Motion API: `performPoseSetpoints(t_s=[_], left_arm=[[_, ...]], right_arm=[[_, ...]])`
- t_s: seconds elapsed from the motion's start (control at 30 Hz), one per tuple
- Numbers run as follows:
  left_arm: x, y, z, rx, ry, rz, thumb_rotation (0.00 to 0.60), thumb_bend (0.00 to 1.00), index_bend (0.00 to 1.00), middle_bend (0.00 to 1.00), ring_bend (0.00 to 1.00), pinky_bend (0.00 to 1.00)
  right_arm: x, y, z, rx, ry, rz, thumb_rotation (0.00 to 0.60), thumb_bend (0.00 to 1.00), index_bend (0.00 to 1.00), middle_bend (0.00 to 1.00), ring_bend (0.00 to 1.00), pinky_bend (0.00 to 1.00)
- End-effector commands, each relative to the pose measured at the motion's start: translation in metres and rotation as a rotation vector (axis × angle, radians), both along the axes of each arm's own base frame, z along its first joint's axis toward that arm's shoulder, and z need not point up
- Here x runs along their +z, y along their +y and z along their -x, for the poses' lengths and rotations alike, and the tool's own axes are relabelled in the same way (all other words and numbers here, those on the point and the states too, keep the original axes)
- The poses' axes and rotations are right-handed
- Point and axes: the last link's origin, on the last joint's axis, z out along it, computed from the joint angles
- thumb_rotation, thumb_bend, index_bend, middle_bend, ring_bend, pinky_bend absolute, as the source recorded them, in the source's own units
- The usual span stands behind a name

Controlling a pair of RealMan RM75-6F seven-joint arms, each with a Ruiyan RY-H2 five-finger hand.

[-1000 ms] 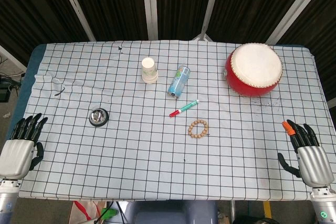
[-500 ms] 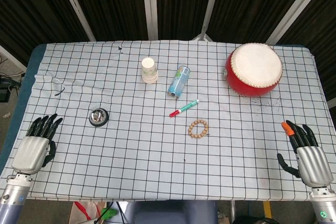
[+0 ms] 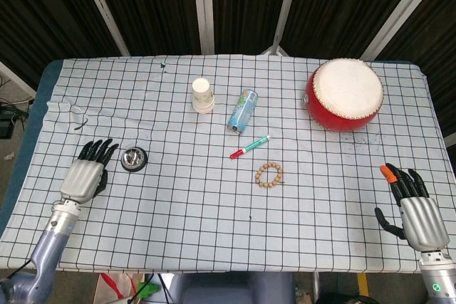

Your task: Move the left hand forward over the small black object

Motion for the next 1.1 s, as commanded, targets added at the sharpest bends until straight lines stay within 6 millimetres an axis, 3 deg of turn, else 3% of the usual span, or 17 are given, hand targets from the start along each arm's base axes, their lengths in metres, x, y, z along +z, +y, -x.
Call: performPoseSetpoints(t_s=[0.03, 0.4, 0.67, 1.1], left_arm=[[-0.024, 0.026, -0.010, -0.021, -0.001, 0.008, 0.600, 1.00, 0.00, 0.00, 0.00, 0.00], [-0.062, 0.055, -0.024, -0.046, -0.003, 0.039, 0.600, 1.00, 0.00, 0.00, 0.00, 0.00], [-0.079, 0.058, -0.032, -0.070, 0.005, 0.058, 0.600, 1.00, 0.00, 0.00, 0.00, 0.00], [-0.091, 0.056, -0.028, -0.064, 0.024, 0.070, 0.600, 1.00, 0.00, 0.00, 0.00, 0.00]], right_arm=[[0.000, -0.001, 0.001, -0.003, 0.001, -0.001, 0.600, 0.40, 0.05, 0.08, 0.12, 0.04], [-0.002, -0.002, 0.001, -0.006, 0.002, -0.013, 0.600, 0.40, 0.05, 0.08, 0.12, 0.04], [0.001, -0.001, 0.000, -0.002, -0.001, -0.003, 0.600, 0.40, 0.05, 0.08, 0.12, 0.04], [0.002, 0.000, -0.001, 0.007, -0.008, 0.001, 0.600, 0.40, 0.05, 0.08, 0.12, 0.04]])
